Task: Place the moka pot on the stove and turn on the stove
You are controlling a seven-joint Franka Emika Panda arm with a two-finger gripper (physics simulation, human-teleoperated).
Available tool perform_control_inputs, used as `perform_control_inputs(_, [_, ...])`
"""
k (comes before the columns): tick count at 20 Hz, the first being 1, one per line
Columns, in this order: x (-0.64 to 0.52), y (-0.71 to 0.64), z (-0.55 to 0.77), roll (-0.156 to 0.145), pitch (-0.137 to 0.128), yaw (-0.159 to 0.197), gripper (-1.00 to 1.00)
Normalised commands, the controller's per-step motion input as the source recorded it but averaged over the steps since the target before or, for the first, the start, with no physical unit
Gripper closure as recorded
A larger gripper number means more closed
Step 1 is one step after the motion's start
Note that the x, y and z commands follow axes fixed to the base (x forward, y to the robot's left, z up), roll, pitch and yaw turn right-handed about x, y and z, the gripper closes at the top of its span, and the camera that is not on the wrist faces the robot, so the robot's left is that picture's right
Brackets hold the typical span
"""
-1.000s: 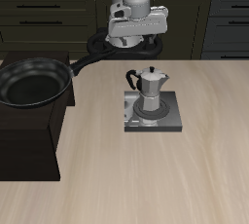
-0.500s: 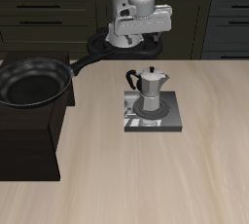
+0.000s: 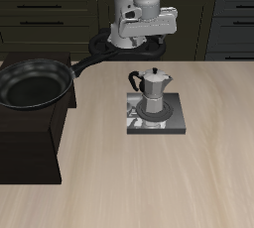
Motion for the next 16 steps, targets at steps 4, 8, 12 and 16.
perform_control_inputs(4, [-0.03, 0.04, -0.12, -0.022, -0.012, 0.029, -1.0])
perform_control_inputs(8, [-0.03, -0.03, -0.12, -0.031, -0.002, 0.009, -1.0])
perform_control_inputs(12, [-0.03, 0.04, -0.17, -0.02, -0.008, 0.025, -1.0])
perform_control_inputs(16, [0.03, -0.02, -0.15, -0.028, 0.004, 0.008, -1.0])
